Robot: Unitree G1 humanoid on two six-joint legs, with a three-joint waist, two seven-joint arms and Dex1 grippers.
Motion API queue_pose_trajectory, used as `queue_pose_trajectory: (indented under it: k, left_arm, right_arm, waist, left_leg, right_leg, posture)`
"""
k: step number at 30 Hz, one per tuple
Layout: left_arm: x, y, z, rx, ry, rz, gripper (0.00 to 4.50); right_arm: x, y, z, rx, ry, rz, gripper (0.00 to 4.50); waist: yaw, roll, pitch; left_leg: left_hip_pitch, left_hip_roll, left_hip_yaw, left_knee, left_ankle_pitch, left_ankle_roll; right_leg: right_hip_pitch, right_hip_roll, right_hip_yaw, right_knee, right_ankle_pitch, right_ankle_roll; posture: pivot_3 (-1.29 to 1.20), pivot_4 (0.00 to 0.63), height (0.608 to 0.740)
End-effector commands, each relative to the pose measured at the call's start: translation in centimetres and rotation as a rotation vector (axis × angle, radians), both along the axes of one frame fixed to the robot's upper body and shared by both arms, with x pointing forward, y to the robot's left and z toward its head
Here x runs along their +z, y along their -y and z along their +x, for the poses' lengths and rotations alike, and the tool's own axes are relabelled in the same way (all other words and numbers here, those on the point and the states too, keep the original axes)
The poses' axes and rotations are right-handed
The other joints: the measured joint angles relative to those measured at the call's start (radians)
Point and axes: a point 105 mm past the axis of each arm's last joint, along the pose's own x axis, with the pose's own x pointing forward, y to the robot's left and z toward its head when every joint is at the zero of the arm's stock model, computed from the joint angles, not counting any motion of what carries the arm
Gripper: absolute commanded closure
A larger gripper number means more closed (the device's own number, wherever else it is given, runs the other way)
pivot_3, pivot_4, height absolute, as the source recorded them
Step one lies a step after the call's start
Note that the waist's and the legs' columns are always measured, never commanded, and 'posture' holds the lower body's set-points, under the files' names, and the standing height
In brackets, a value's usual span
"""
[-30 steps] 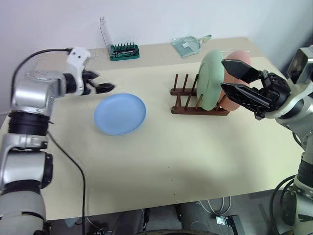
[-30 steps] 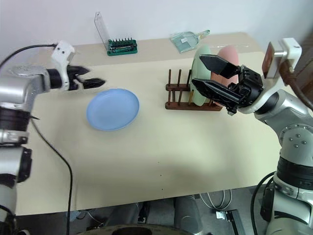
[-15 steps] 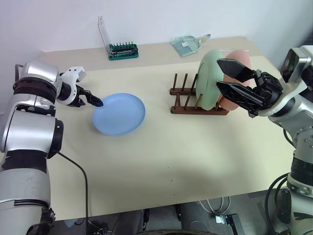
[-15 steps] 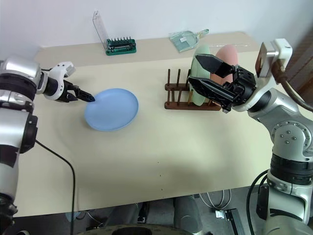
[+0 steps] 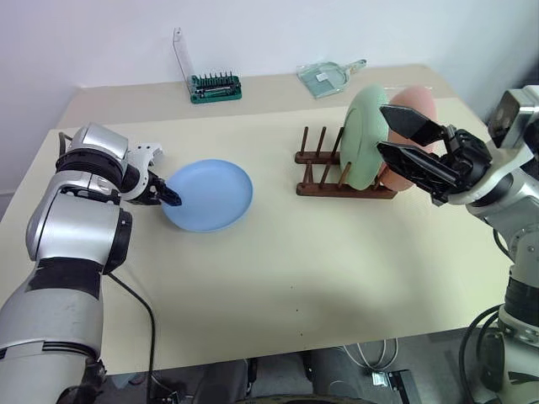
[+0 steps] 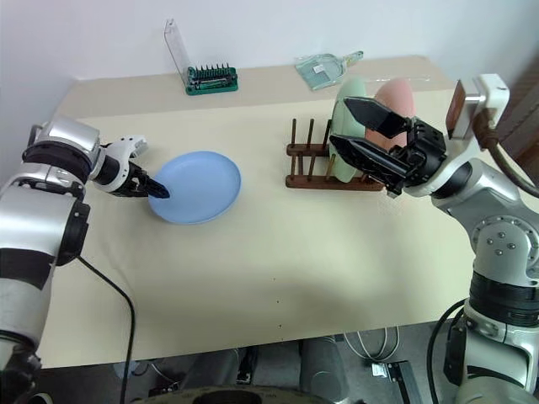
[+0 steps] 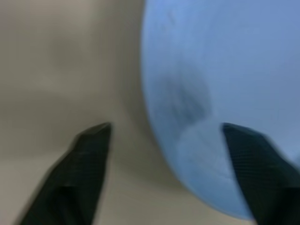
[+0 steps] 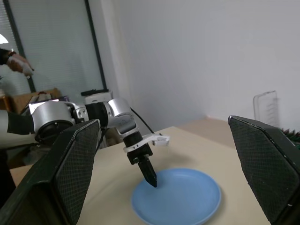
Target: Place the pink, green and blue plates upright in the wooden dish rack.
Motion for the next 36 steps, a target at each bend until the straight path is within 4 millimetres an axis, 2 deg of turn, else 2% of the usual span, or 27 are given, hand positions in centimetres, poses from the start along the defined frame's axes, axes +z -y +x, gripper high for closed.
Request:
queue_pose_trajectory:
  k: [1,3,4,9,12,15,18,20,23,25,28,30,33,36]
  left_arm:
    - [-0.9,0.6,-0.1,0.019,-0.009,-0.053,3.28]
    - [-1.1,0.7,-0.2,0.019,-0.017,-0.061,4.33]
    - [-1.0,0.5,-0.1,0.025,-0.01,-0.057,4.46]
    - [2.0,0.2,1.0,0.104,0.117,-0.175,4.46]
    - [4.9,0.0,2.1,0.228,0.257,-0.384,4.46]
    - [6.2,-0.3,2.3,0.304,0.302,-0.531,4.46]
    - [8.9,0.7,3.0,0.328,0.388,-0.736,4.46]
    - [11.4,1.8,3.7,0.275,0.494,-0.788,4.46]
    - [15.7,2.3,4.9,0.295,0.718,-0.887,4.46]
    - [17.3,2.6,4.9,0.311,0.87,-0.857,4.46]
    - [19.2,4.6,3.9,0.304,1.062,-0.779,4.46]
    - [19.8,6.5,3.1,0.324,1.109,-0.812,4.46]
    - [20.3,10.5,1.5,0.263,1.165,-0.811,4.46]
    - [20.4,11.9,0.4,0.27,1.195,-0.827,4.46]
  right_arm:
    - [1.3,0.2,-0.8,-0.009,0.061,-0.002,0.0]
    - [1.4,0.2,-0.8,-0.014,0.059,-0.004,0.0]
    - [1.4,0.3,-0.8,-0.016,0.058,-0.005,0.0]
    - [1.1,-0.3,-0.6,-0.021,0.066,-0.038,0.0]
    - [0.6,-1.0,-0.5,-0.034,0.082,-0.086,0.0]
    - [0.6,-1.4,-0.5,-0.041,0.09,-0.1,0.0]
    - [-0.1,-2.8,-0.1,-0.067,0.166,-0.219,0.0]
    - [0.1,-3.7,0.1,-0.06,0.211,-0.252,0.0]
    - [-0.7,-5.6,0.6,-0.096,0.426,-0.456,0.0]
    - [-0.8,-6.5,1.5,-0.161,0.621,-0.591,0.0]
    - [0.6,-8.1,2.7,-0.282,0.941,-0.73,0.0]
    - [1.6,-8.4,4.5,-0.426,1.101,-0.824,0.0]
    - [2.0,-8.4,6.5,-0.576,1.309,-0.949,0.0]
    - [1.8,-8.3,7.4,-0.601,1.331,-0.962,0.0]
  waist:
    - [0.0,0.0,0.0]
    - [0.004,0.001,-0.001]
    - [0.005,0.001,-0.001]
    - [0.001,0.0,-0.001]
    - [-0.001,-0.001,-0.001]
    - [-0.003,-0.001,-0.001]
    - [-0.002,-0.001,0.0]
    - [0.002,-0.002,0.0]
    - [0.004,-0.002,0.0]
    - [0.0,-0.003,-0.001]
    - [-0.005,-0.003,-0.001]
    - [-0.002,-0.003,-0.001]
    - [0.002,-0.004,-0.001]
    - [0.004,-0.005,-0.001]
  left_leg:
    - [0.0,0.0,0.0,0.0,0.0,0.001]
    - [0.0,0.0,0.0,0.0,0.0,0.001]
    - [0.001,0.0,0.0,0.0,0.0,0.001]
    - [0.001,0.0,0.0,0.001,0.0,0.0]
    - [-0.001,0.0,0.0,0.0,0.0,0.0]
    - [-0.003,0.0,0.001,0.0,0.001,-0.002]
    - [-0.003,-0.001,0.002,0.0,0.001,-0.002]
    - [-0.003,-0.001,0.003,0.001,0.001,-0.002]
    - [-0.003,-0.001,0.002,0.002,0.002,-0.003]
    - [-0.003,-0.001,0.002,0.002,0.002,-0.003]
    - [-0.003,-0.001,0.006,0.001,0.002,-0.004]
    - [-0.002,-0.001,0.008,0.0,0.002,-0.004]
    - [-0.003,-0.001,0.008,0.0,0.002,-0.004]
    - [-0.002,-0.001,0.008,0.0,0.002,-0.004]
  right_leg:
    - [0.0,0.0,0.0,0.0,0.0,0.0]
    - [0.0,0.0,0.0,0.0,0.0,0.0]
    - [0.001,0.0,0.0,0.0,0.0,0.0]
    - [0.001,0.0,0.0,0.0,0.0,0.0]
    - [-0.001,0.0,0.0,0.001,0.0,0.0]
    - [-0.006,-0.001,0.0,0.003,0.0,0.0]
    - [-0.007,-0.001,0.0,0.009,0.0,0.0]
    - [-0.008,-0.002,0.0,0.011,0.0,0.0]
    - [-0.008,-0.002,0.0,0.011,0.0,0.0]
    - [-0.008,-0.002,0.0,0.011,0.0,0.0]
    - [-0.01,-0.003,0.0,0.012,0.0,0.0]
    - [-0.012,-0.003,0.001,0.012,0.0,0.0]
    - [-0.012,-0.003,0.001,0.011,0.0,0.0]
    - [-0.01,-0.003,0.001,0.01,0.0,0.0]
  posture:
    - [0.0,0.15,0.735]
    - [0.0,0.15,0.735]
    - [0.0,0.15,0.735]
    - [0.0,0.15,0.735]
    - [0.0,0.15,0.735]
    - [0.0,0.15,0.735]
    - [0.0,0.15,0.735]
    - [0.0,0.15,0.735]
    - [0.0,0.15,0.735]
    - [0.0,0.15,0.735]
    - [0.0,0.15,0.735]
    - [0.0,0.15,0.735]
    - [0.0,0.15,0.735]
    - [0.0,0.15,0.735]
